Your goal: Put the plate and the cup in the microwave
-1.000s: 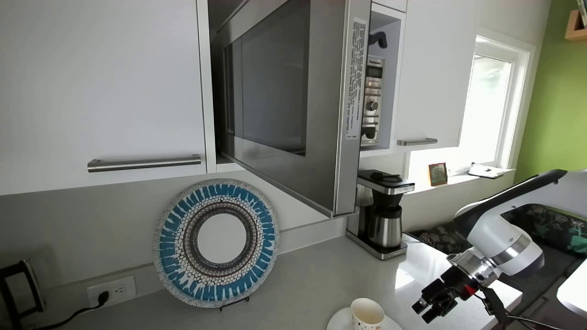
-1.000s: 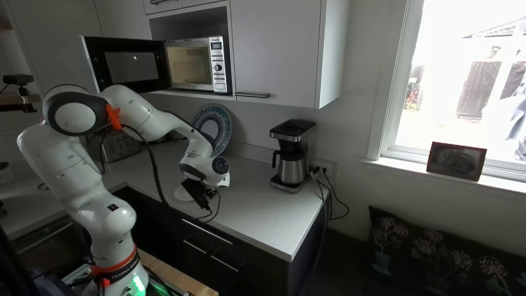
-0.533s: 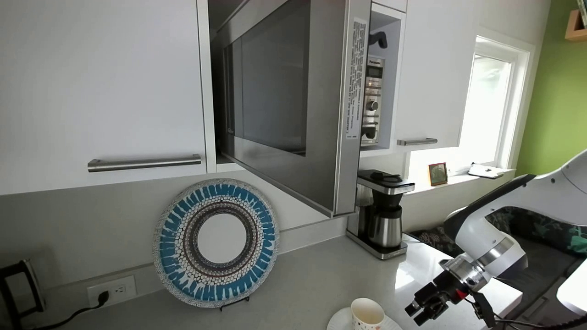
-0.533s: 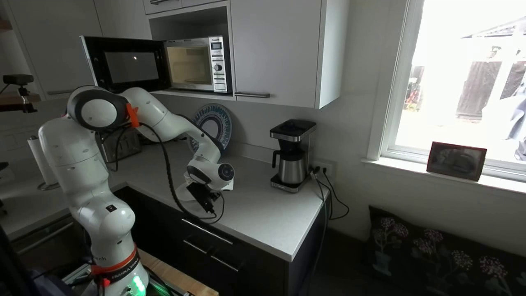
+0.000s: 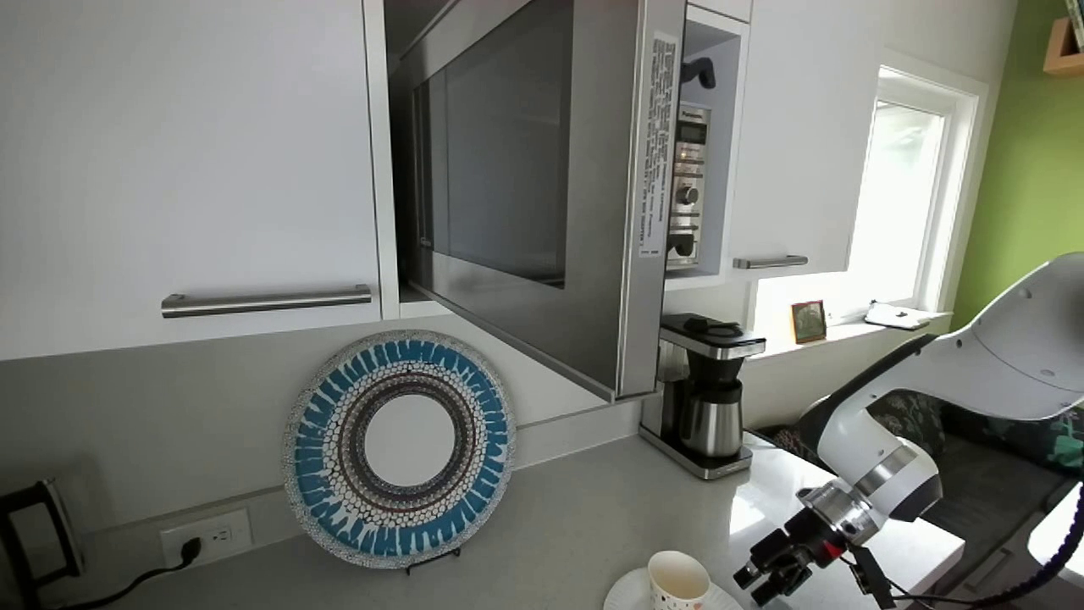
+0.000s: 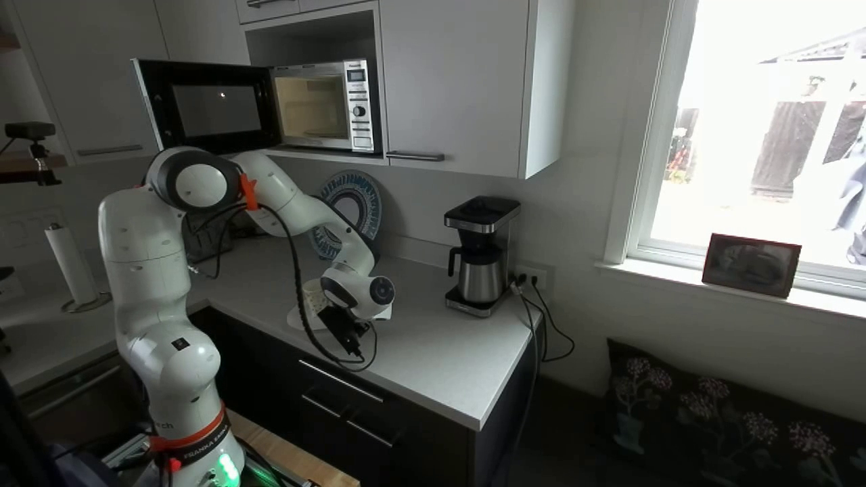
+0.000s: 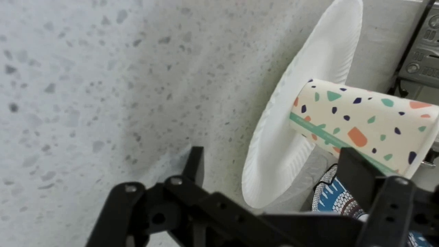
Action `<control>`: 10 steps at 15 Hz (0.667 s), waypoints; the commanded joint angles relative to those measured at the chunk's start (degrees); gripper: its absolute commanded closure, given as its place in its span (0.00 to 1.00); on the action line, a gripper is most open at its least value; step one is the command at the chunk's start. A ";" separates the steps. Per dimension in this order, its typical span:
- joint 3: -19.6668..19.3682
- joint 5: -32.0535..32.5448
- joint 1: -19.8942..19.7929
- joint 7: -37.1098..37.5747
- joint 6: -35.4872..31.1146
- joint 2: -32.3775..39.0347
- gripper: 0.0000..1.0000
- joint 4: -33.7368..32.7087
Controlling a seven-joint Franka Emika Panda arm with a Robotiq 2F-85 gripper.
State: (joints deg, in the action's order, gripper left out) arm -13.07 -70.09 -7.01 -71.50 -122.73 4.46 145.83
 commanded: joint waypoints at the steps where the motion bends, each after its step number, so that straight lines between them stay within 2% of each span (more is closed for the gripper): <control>1: 1.32 -4.21 -1.89 -2.08 4.19 4.56 0.00 -3.32; 6: 1.73 -6.59 -2.94 -1.21 9.45 8.71 0.00 -6.08; 10: 1.54 -5.95 -3.63 -0.25 13.69 10.84 0.00 -7.79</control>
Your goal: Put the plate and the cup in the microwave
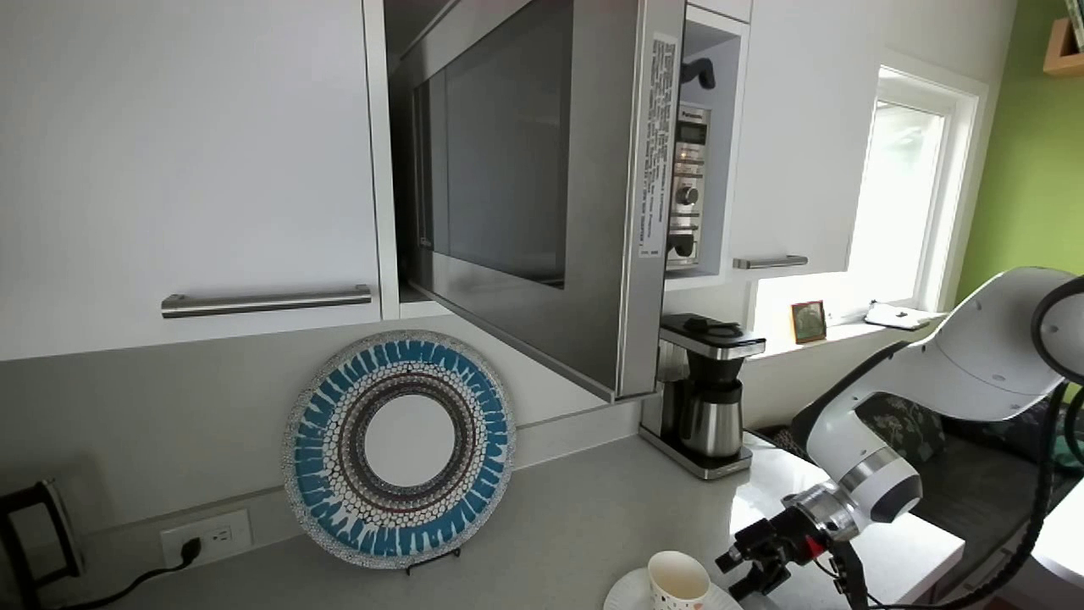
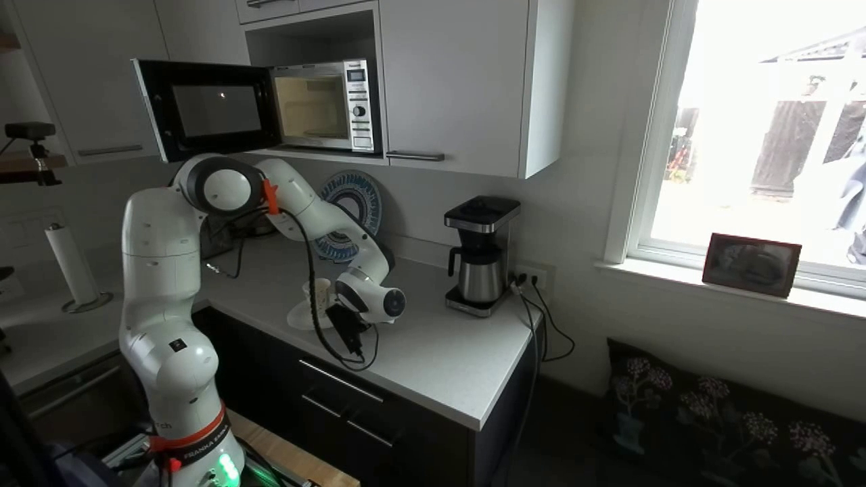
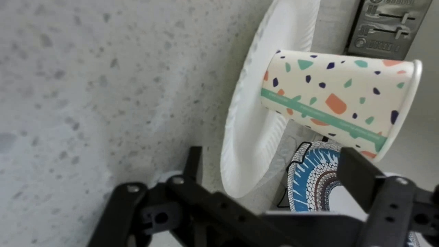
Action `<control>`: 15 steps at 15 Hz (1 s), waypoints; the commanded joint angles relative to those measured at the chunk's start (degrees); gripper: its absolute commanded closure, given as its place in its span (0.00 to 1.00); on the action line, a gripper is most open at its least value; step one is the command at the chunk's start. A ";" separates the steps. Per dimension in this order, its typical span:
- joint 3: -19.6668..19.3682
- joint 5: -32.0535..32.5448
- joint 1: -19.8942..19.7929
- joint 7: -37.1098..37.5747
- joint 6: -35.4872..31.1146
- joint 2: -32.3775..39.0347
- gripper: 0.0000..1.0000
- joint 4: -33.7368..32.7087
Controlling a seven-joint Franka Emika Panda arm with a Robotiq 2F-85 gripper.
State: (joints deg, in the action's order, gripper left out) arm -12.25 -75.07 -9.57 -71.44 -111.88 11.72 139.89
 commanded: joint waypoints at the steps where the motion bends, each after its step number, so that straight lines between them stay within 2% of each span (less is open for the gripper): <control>1: 0.69 -0.88 -1.25 -0.08 3.92 4.08 0.00 -2.20; 7: 0.37 1.84 -1.53 1.81 8.81 6.49 0.00 -4.20; 15: 0.76 9.18 -0.26 5.94 6.40 6.90 0.00 -6.20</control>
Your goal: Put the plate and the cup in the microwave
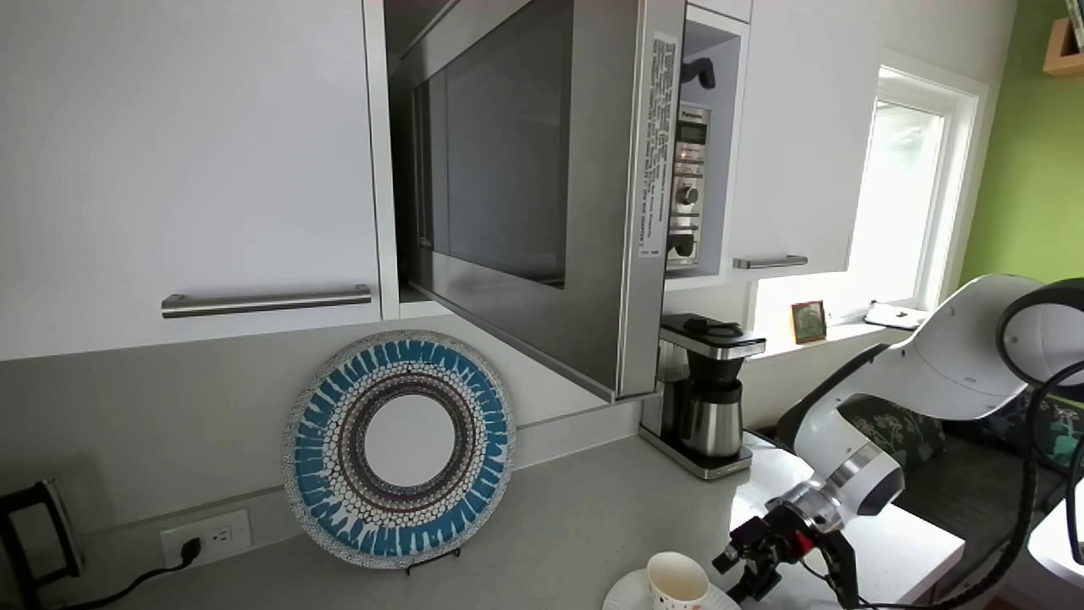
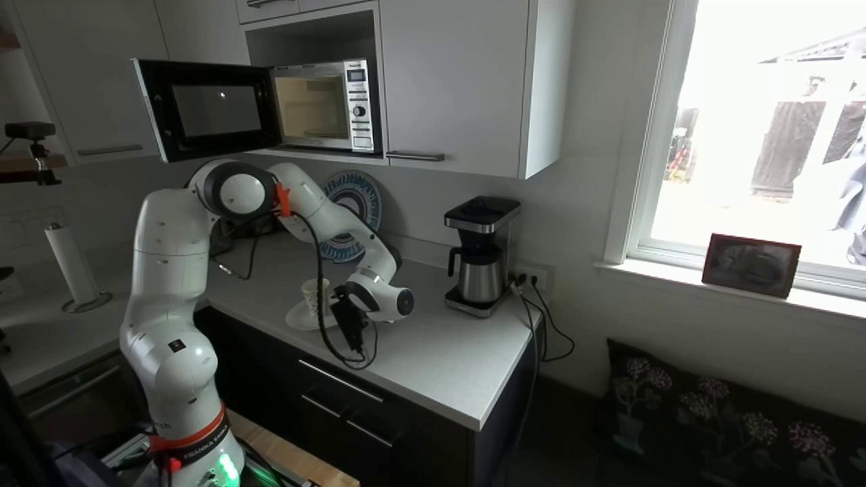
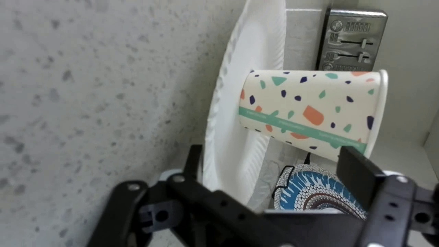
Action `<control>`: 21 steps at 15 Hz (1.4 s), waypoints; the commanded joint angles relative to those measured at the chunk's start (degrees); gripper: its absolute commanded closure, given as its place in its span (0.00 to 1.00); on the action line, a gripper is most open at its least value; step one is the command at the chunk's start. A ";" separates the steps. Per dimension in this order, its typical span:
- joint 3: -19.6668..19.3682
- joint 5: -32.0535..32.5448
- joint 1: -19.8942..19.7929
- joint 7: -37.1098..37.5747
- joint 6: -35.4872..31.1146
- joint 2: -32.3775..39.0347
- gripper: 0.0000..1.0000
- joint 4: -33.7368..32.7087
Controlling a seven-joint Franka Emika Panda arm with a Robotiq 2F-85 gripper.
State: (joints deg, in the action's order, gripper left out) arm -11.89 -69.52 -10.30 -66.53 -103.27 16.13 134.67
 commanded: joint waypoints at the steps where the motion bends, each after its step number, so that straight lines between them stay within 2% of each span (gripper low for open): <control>1: 0.50 4.57 0.45 1.25 -2.16 2.47 0.00 -1.17; 2: 0.57 5.51 0.44 1.61 -2.25 2.47 0.20 -1.30; 3: 0.63 6.38 0.39 1.90 -2.38 2.50 0.25 -1.38; 12: 0.83 10.40 -0.02 3.38 -4.32 3.76 0.95 -1.12; 14: 0.92 10.21 -0.16 3.30 -4.62 3.78 1.00 -1.05; 21: 1.19 8.95 -0.81 2.22 -3.74 4.50 1.00 -1.13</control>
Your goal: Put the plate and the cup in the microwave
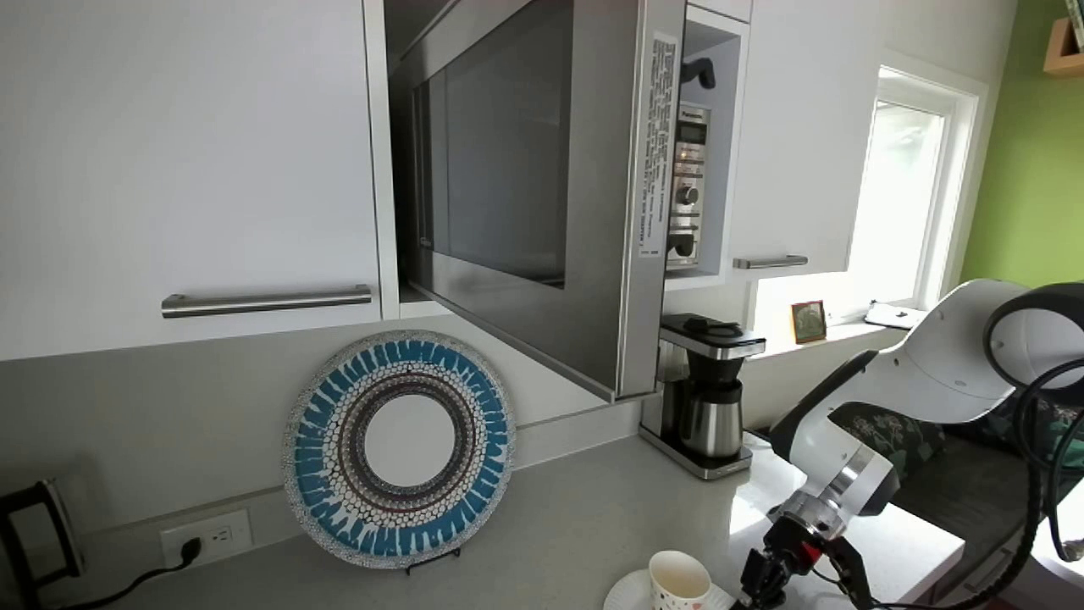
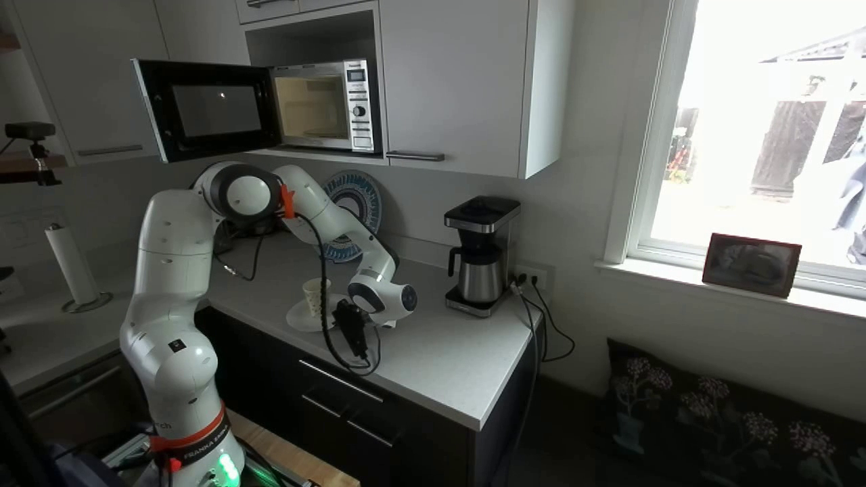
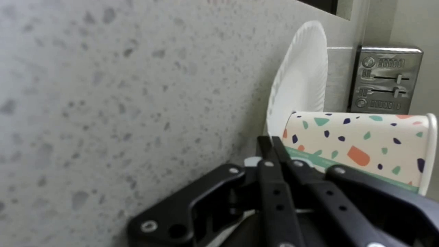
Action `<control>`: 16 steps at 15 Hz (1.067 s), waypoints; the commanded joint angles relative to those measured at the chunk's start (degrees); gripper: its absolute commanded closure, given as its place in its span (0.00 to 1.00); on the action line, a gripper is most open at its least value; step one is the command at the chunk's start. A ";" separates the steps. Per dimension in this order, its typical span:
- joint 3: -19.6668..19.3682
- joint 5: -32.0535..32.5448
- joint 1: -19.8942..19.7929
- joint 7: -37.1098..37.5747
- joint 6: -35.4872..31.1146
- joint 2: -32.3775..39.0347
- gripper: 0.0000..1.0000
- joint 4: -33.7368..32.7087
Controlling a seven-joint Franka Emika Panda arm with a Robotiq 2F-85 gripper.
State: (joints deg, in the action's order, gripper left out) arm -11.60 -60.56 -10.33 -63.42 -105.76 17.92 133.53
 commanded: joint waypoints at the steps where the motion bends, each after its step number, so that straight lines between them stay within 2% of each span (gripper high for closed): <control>1: 0.99 -0.80 -1.12 -1.78 -0.74 2.84 1.00 0.05; 16: 0.85 -6.70 -3.24 -5.91 2.22 2.83 1.00 0.80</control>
State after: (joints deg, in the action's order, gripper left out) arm -11.15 -64.94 -12.06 -65.53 -104.93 18.36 133.90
